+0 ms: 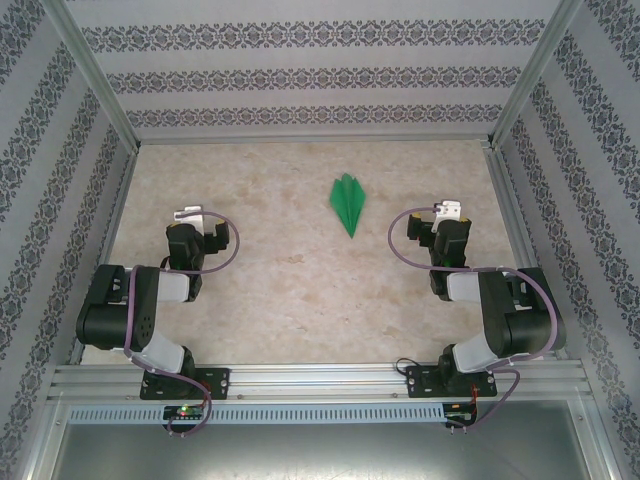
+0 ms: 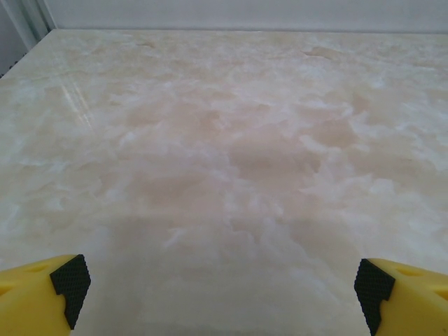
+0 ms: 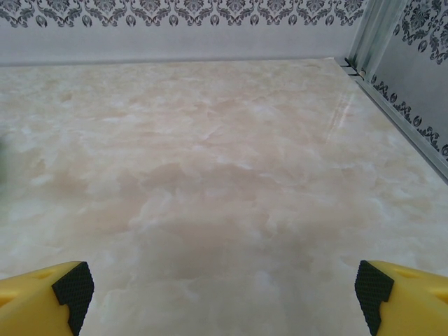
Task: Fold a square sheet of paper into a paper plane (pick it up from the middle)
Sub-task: Reset both arms
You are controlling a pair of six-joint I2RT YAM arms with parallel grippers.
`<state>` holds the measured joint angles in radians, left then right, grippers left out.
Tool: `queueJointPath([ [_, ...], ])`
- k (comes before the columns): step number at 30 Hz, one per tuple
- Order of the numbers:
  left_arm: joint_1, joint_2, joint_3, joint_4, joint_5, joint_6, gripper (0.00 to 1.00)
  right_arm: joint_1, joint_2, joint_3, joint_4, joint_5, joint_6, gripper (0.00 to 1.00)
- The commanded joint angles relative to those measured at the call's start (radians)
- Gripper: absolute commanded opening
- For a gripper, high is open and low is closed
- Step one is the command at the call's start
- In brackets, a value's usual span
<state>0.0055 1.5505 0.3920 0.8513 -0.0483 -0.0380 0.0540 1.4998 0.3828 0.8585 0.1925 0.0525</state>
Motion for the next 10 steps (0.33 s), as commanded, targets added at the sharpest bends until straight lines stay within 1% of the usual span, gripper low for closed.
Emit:
queueJointPath([
  [1, -0.011, 0.010, 0.022, -0.021, 0.025, 0.025, 1.00, -0.011, 0.004, -0.002, 0.033, -0.014, -0.002, 0.98],
  [10, -0.011, 0.012, 0.022, -0.023, 0.027, 0.026, 1.00, -0.011, 0.003, -0.006, 0.037, -0.015, -0.001, 0.98],
])
